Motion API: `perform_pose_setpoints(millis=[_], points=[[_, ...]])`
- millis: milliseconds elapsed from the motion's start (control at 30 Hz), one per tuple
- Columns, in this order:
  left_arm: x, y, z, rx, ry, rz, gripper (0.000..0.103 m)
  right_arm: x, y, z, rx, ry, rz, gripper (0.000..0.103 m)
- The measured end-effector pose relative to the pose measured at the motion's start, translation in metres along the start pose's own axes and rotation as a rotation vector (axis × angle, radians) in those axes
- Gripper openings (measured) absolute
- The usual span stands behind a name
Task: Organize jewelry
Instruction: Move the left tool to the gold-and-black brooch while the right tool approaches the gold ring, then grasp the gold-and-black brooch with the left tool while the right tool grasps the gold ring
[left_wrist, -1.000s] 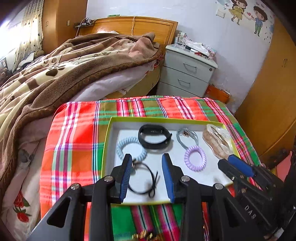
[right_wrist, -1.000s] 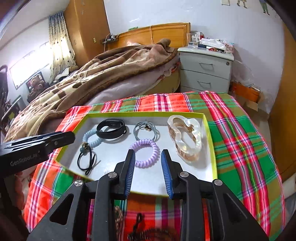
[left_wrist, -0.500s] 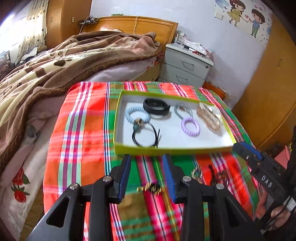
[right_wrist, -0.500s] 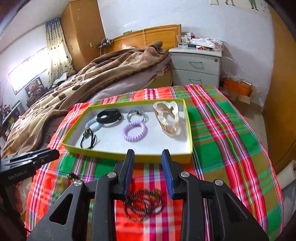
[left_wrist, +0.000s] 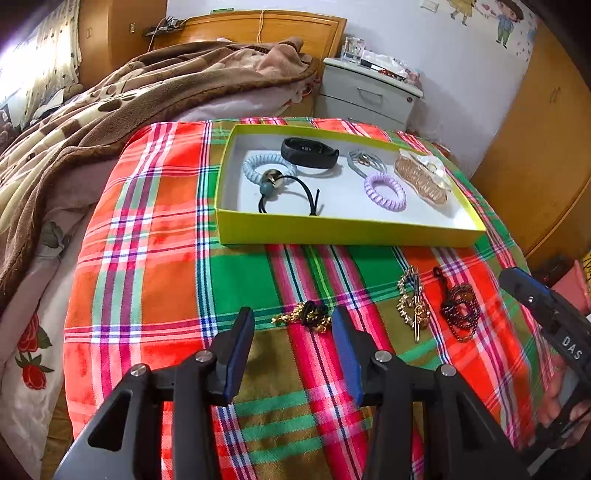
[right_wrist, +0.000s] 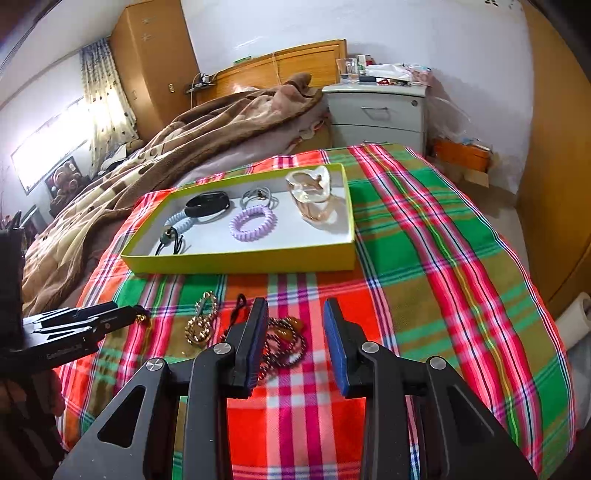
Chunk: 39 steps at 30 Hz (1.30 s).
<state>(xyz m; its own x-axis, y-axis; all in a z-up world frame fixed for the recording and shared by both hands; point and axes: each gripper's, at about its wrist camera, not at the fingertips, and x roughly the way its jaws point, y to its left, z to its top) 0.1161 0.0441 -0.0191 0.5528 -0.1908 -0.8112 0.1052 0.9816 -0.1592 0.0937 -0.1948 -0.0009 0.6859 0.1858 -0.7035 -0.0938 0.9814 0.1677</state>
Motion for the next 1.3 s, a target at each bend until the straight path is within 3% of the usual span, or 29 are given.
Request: perform_pose_setpoints(millis=[433, 567, 733, 967, 1300], points=[[0.015, -0.014, -0.003, 0.053, 0.012, 0.053, 0.045, -0.003, -0.001, -0.001, 0.0, 0.0, 0.005, 0.032], [0.015, -0.013, -0.004, 0.065, -0.003, 0.085, 0.033, -0.001, 0.003, -0.003, -0.011, 0.007, 0.011, 0.032], [0.011, -0.004, -0.004, 0.031, -0.014, 0.059, 0.026, 0.006, 0.013, -0.006, -0.052, 0.023, 0.082, 0.032], [0.008, 0.003, -0.008, 0.011, -0.025, 0.046, 0.026, 0.014, 0.044, -0.012, -0.156, 0.049, 0.227, 0.032], [0.008, 0.007, -0.007, 0.006, -0.031, 0.029, 0.026, 0.042, 0.074, -0.011, -0.247, 0.108, 0.206, 0.032]])
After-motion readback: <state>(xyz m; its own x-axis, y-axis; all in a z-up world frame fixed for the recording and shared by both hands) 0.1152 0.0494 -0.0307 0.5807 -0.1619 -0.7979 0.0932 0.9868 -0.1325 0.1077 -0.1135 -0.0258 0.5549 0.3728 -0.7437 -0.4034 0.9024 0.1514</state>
